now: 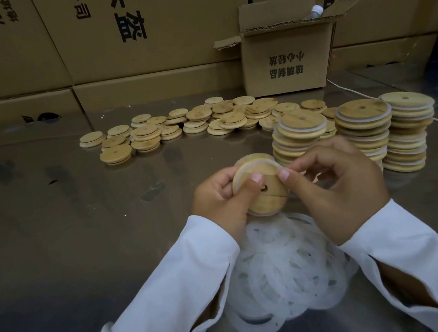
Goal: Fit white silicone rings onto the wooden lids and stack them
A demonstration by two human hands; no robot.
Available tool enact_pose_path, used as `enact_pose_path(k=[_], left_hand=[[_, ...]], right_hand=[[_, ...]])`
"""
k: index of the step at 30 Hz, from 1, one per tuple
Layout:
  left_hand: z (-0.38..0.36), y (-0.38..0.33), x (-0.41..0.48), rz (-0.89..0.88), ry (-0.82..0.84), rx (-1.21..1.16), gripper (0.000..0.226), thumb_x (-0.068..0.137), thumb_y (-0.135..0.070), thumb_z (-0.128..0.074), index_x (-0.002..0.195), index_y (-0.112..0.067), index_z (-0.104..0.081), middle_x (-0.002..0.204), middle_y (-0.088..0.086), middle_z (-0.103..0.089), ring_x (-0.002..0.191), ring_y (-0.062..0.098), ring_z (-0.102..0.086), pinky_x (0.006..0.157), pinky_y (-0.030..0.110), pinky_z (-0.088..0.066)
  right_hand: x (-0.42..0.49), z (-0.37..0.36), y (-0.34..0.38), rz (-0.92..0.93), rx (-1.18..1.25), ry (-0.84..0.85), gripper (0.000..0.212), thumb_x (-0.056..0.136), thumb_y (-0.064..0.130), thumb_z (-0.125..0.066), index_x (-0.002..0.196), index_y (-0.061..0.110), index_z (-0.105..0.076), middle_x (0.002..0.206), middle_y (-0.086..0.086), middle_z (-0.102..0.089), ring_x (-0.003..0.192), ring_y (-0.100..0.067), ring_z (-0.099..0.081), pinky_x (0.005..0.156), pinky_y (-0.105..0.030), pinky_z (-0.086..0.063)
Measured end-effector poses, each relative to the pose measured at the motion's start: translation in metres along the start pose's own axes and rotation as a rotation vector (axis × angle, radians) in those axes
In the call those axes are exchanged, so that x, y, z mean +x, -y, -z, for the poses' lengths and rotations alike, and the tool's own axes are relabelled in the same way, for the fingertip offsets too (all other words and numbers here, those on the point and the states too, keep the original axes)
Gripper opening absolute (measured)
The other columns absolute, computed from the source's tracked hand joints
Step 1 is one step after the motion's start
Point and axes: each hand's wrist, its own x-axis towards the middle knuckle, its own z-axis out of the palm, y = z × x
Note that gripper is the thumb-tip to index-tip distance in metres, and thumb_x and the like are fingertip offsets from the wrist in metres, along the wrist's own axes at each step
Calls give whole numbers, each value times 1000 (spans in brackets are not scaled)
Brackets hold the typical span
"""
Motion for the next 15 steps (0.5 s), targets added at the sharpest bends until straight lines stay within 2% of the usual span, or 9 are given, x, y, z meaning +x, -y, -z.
enact_pose_path(k=[5, 8, 12, 15], left_hand=[[6, -4, 3, -44, 45, 90, 13, 83, -2, -60, 92, -9, -66, 72, 4, -71, 68, 15, -67, 68, 26, -56], [9, -10, 3, -64, 81, 126, 14, 83, -2, -59, 91, -12, -67, 76, 7, -72, 74, 18, -67, 72, 29, -56], [12, -14, 5, -40, 96, 93, 16, 83, -2, -58, 95, -7, -66, 84, 13, -70, 80, 23, -66, 78, 34, -55], [10, -10, 3, -11, 93, 57, 15, 82, -4, -58, 94, -9, -67, 83, 12, -71, 80, 23, -66, 79, 35, -55]], right_hand=[[6, 5, 0, -138, 120, 110, 14, 73, 17, -71, 63, 25, -65, 77, 2, -60, 63, -6, -53, 61, -12, -41], [9, 9, -1, -213, 209, 164, 13, 74, 18, -70, 63, 24, -66, 73, 3, -66, 68, -10, -58, 64, -14, -45], [9, 9, 1, -205, 253, 209, 11, 73, 19, -68, 64, 23, -66, 63, 9, -66, 62, -1, -57, 60, -7, -45], [9, 8, -1, -202, 287, 218, 12, 74, 18, -68, 64, 25, -65, 64, 9, -69, 66, -6, -62, 66, -13, -50]])
